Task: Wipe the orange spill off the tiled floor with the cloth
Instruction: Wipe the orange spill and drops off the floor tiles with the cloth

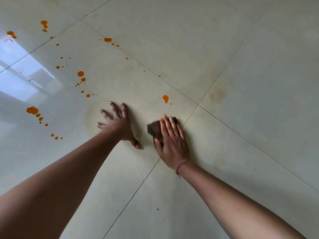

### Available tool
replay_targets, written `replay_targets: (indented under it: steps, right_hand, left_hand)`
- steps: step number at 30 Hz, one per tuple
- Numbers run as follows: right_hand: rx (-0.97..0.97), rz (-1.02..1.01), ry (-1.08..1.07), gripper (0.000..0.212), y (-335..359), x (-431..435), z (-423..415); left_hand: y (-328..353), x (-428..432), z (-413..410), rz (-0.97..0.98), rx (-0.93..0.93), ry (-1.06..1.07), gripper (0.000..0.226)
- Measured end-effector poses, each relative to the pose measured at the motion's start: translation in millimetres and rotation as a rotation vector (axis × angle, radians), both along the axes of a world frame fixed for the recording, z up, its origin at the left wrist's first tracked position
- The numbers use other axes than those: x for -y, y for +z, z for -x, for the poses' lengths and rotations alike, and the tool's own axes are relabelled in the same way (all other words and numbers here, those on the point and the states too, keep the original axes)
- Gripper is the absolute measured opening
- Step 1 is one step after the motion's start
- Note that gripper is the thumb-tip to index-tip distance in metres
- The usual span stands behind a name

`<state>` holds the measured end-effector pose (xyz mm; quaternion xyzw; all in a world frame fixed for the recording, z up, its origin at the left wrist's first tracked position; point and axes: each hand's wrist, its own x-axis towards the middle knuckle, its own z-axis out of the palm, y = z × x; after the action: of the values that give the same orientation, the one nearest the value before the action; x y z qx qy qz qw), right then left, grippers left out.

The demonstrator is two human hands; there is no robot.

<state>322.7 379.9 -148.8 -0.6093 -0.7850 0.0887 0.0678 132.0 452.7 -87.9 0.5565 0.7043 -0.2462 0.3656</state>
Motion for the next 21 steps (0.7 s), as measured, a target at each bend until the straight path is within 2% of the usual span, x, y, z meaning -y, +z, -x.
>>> replay_targets:
  steps: [2, 3, 6, 8, 11, 13, 14, 16, 19, 21]
  right_hand:
    - [-0.001, 0.045, 0.093, 0.068, 4, 13, -31]
    - [-0.002, 0.034, 0.051, 0.068, 2, 5, -47]
    - [0.008, -0.01, -0.27, 0.069, -1, -64, -53]
    - [-0.001, -0.025, -0.357, 0.071, -1, -107, -16]
    - [-0.004, -0.003, -0.071, 0.068, -3, -101, 12]
    - [0.012, 0.035, 0.147, 0.068, 0, -67, -17]
    - [0.006, 0.051, 0.181, 0.068, 1, -62, -37]
    - [0.003, 0.045, 0.039, 0.069, -1, -85, -53]
    - [-0.023, -0.009, -0.229, 0.068, -4, -138, 1]
    - [-0.053, -0.025, -0.106, 0.067, -4, -127, 34]
  left_hand:
    - [0, -4, -1, 0.031, 0.019, 0.021, 0.171]
    - [-1, -6, -2, 0.038, 0.026, 0.036, 0.172]
    - [-6, -8, -4, 0.055, 0.035, 0.095, 0.175]
    - [-9, -9, -6, 0.05, 0.048, 0.12, 0.175]
    - [-9, -12, -5, 0.048, 0.065, 0.161, 0.175]
    - [-6, -12, -3, 0.043, 0.082, 0.16, 0.175]
    - [-6, -12, -3, 0.05, 0.084, 0.158, 0.175]
    - [-7, -14, -4, 0.059, 0.082, 0.164, 0.174]
    - [-10, -14, -4, 0.05, 0.08, 0.159, 0.173]
    - [-11, -13, -3, 0.033, 0.082, 0.154, 0.173]
